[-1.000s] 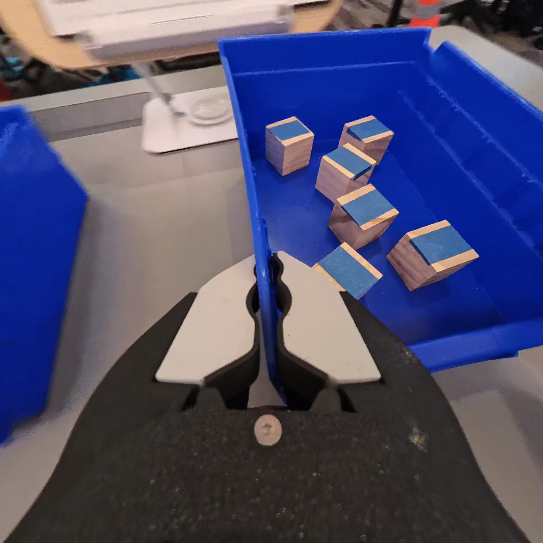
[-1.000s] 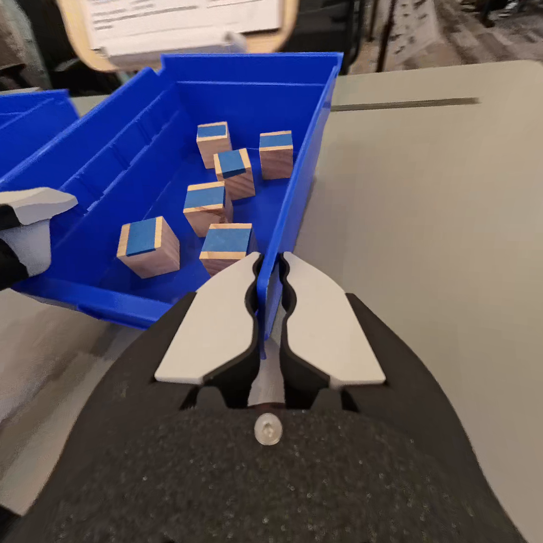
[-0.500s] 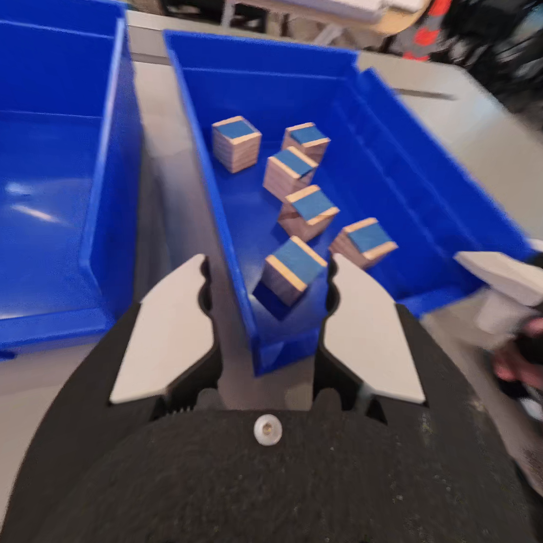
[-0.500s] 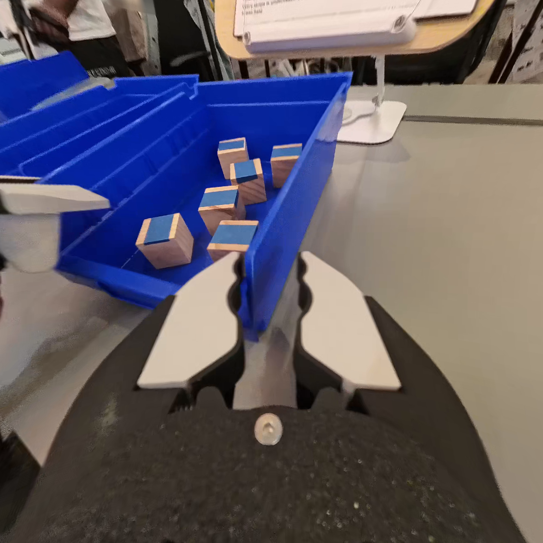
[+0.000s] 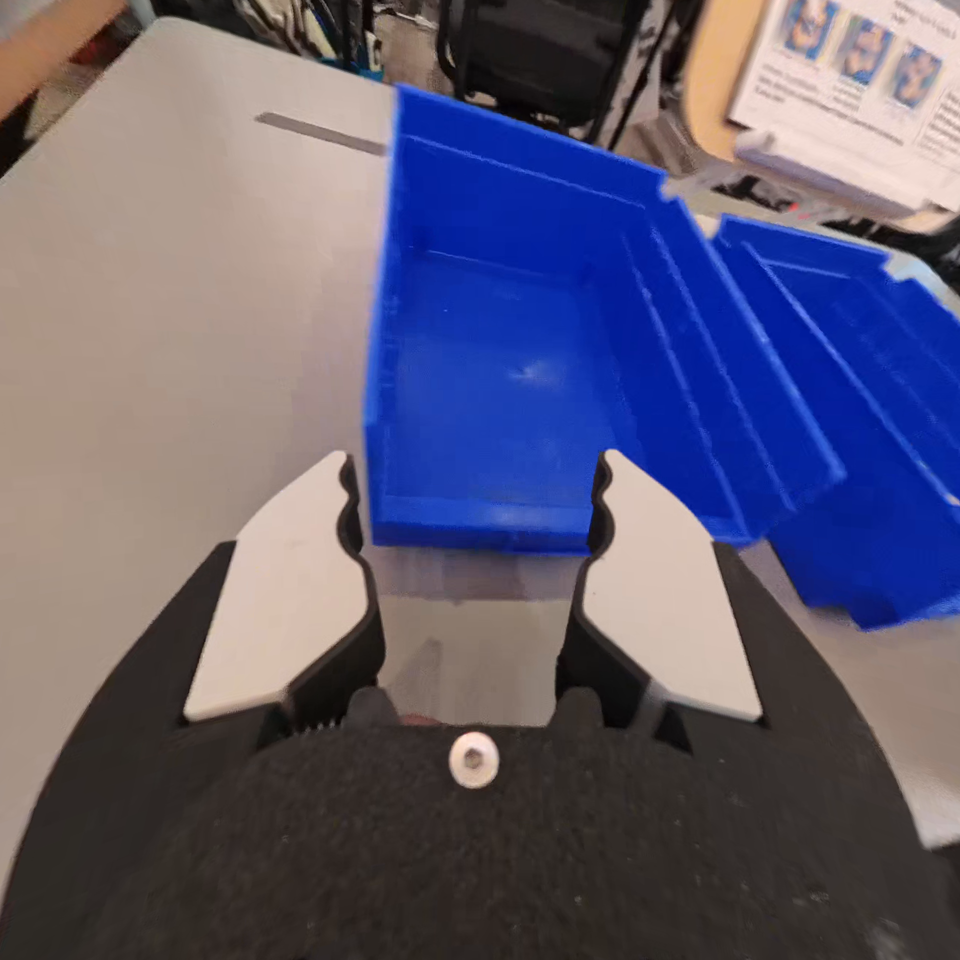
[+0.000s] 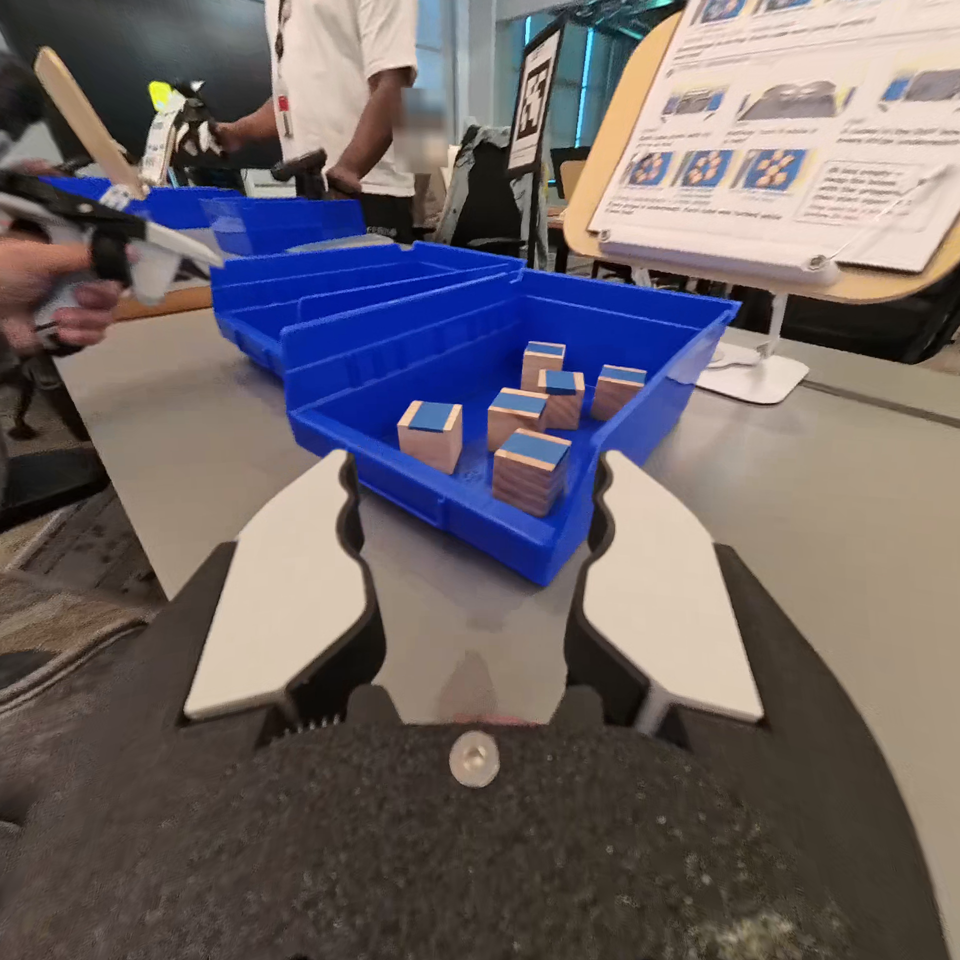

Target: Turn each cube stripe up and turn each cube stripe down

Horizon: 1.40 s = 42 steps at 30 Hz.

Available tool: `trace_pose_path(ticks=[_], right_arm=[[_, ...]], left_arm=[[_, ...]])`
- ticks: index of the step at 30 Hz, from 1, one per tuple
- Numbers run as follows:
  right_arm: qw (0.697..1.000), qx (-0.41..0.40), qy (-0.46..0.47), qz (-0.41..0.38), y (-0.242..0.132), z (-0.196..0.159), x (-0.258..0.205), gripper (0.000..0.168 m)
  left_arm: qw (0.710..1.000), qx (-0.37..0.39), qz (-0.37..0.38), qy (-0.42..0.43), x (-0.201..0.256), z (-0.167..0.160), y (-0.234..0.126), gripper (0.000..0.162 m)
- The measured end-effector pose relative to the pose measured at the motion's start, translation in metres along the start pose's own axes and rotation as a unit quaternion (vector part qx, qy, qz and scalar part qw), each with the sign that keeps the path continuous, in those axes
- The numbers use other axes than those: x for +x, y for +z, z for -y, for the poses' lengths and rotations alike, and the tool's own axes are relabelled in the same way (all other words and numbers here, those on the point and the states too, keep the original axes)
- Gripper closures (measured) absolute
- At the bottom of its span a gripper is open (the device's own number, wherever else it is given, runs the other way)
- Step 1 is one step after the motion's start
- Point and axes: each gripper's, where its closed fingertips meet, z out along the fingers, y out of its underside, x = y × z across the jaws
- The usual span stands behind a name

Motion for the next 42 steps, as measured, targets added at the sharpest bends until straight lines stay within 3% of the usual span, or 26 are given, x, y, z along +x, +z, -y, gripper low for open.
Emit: trace_pose_path(ticks=[4, 6, 8, 10, 13, 14, 19, 23, 27, 31, 35, 37, 42], right_arm=[[0.995, 0.046, -0.075, -0.047, -0.005, 0.012, -0.005, 0.092], [0.987, 0.089, -0.117, -0.064, -0.011, 0.021, -0.013, 0.098], [0.986, 0.083, -0.138, -0.046, -0.009, 0.019, -0.025, 0.099], [0.985, 0.078, -0.149, -0.032, -0.006, 0.017, -0.035, 0.099], [0.983, 0.059, -0.170, -0.024, -0.002, 0.012, -0.045, 0.100], [0.984, 0.051, -0.170, -0.025, -0.002, 0.011, -0.046, 0.102], [0.997, 0.021, -0.068, 0.020, 0.004, 0.010, -0.066, 0.111], [0.995, -0.051, -0.020, 0.083, 0.026, 0.000, -0.110, 0.133], [0.990, -0.106, 0.006, 0.097, 0.066, -0.012, -0.144, 0.127], [0.989, -0.114, 0.044, 0.079, 0.114, -0.013, -0.166, 0.125], [0.987, -0.135, 0.049, 0.075, 0.147, -0.021, -0.185, 0.130], [0.989, -0.134, 0.046, 0.028, 0.150, -0.014, -0.175, 0.149], [0.998, -0.014, -0.005, -0.057, 0.123, 0.048, -0.141, 0.162]], left_arm=[[0.999, -0.042, 0.008, 0.025, -0.026, -0.010, 0.041, 0.081], [0.999, -0.029, 0.019, 0.041, -0.026, -0.003, 0.049, 0.084], [0.998, -0.016, 0.030, 0.055, -0.027, 0.006, 0.056, 0.091], [0.998, -0.007, 0.040, 0.057, -0.031, 0.013, 0.064, 0.111], [0.999, -0.009, 0.042, 0.033, -0.038, 0.014, 0.066, 0.154], [0.999, -0.007, 0.030, 0.021, -0.036, 0.012, 0.064, 0.157], [0.997, 0.001, 0.072, 0.011, -0.034, -0.005, 0.030, 0.157], [0.994, 0.007, 0.104, 0.010, -0.017, -0.035, -0.021, 0.156], [0.993, 0.037, 0.112, -0.015, 0.003, -0.063, -0.070, 0.152], [0.994, 0.035, 0.106, -0.015, 0.015, -0.078, -0.093, 0.151], [0.991, 0.043, 0.127, 0.009, 0.018, -0.082, -0.104, 0.156], [0.986, 0.062, 0.152, 0.027, 0.022, -0.082, -0.110, 0.156], [0.962, 0.182, 0.164, 0.118, 0.075, -0.043, -0.132, 0.155]])
